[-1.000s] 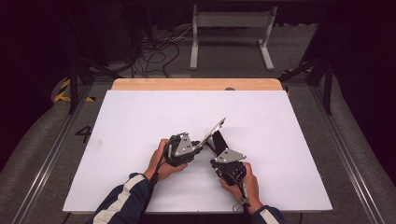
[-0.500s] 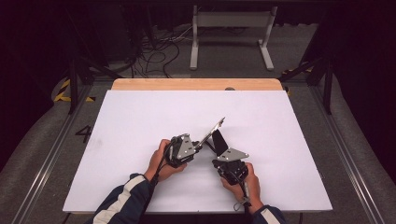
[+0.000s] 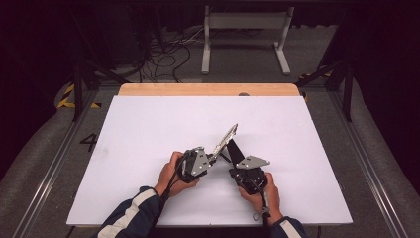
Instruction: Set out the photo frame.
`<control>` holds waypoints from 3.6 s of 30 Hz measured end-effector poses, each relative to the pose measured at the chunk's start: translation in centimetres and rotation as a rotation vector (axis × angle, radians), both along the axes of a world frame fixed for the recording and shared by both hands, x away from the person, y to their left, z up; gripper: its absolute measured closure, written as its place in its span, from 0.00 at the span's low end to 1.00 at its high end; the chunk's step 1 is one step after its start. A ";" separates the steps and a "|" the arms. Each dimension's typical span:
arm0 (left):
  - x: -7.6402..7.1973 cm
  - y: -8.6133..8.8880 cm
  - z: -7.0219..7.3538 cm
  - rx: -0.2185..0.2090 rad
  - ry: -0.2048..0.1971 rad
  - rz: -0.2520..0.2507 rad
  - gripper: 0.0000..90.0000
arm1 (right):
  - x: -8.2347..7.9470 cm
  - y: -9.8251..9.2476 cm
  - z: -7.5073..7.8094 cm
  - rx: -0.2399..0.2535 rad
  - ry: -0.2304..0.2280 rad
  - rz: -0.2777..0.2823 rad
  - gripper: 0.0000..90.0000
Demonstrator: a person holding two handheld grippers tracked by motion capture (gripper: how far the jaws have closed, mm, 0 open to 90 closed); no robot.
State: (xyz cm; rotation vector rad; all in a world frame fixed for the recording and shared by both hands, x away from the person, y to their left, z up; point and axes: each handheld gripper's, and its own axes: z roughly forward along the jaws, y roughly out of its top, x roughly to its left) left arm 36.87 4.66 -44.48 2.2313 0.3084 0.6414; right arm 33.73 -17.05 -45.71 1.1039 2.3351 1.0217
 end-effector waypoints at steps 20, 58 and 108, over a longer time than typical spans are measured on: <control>-0.1 -0.8 -0.2 -0.057 0.035 -0.034 0.80 | 0.7 -1.6 -0.1 -0.029 -0.025 -0.052 1.00; -2.8 9.8 0.0 -0.111 0.184 0.083 0.25 | -0.9 -0.6 1.6 0.087 -0.103 0.030 0.71; -6.6 15.2 -1.1 -0.119 0.196 0.241 0.15 | 3.1 3.2 1.0 0.256 -0.102 -0.161 0.64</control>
